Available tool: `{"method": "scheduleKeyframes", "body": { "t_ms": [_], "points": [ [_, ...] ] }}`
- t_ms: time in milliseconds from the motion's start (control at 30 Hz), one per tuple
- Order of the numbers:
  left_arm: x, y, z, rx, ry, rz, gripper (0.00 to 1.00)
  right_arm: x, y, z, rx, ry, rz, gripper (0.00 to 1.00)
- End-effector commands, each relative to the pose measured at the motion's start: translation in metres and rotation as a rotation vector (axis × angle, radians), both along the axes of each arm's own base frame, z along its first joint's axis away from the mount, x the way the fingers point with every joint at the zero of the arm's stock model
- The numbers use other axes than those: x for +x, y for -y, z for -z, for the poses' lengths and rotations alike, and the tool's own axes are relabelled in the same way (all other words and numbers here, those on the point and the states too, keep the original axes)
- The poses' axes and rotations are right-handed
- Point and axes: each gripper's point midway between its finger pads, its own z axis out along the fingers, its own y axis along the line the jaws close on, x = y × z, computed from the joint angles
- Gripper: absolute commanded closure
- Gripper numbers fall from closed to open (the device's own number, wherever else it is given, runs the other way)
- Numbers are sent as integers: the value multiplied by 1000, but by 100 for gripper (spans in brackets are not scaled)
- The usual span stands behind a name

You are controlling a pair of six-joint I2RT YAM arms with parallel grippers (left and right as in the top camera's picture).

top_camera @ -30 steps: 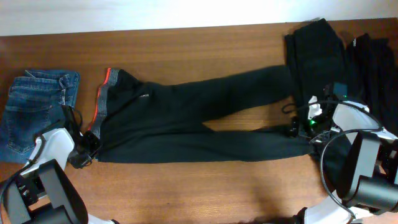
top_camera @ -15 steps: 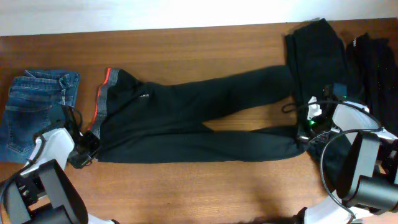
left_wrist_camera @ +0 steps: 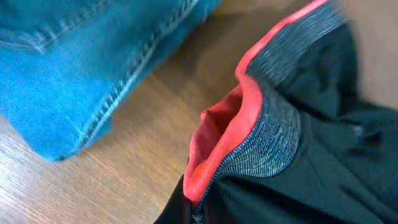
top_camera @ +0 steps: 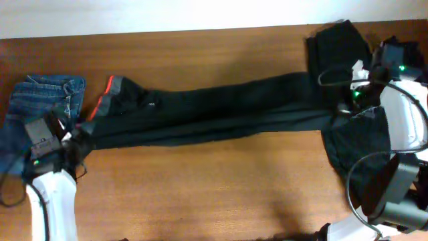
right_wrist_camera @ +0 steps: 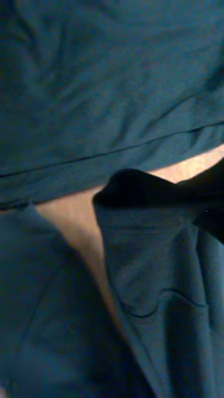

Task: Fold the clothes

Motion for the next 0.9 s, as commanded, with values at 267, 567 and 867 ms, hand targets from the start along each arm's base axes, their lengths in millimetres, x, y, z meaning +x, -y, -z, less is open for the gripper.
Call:
{"method": "scheduleKeyframes", "body": {
  "t_ms": [267, 567, 867],
  "points": [
    [-2, -11, -27, 86, 69, -25, 100, 5, 4, -19, -24, 45, 10, 96],
    [44, -27, -61, 157, 290, -29, 100, 49, 18, -34, -84, 233, 11, 95],
    [98, -11, -15, 138, 279, 54, 99, 92, 10, -25, -31, 349, -11, 84]
  ]
}}
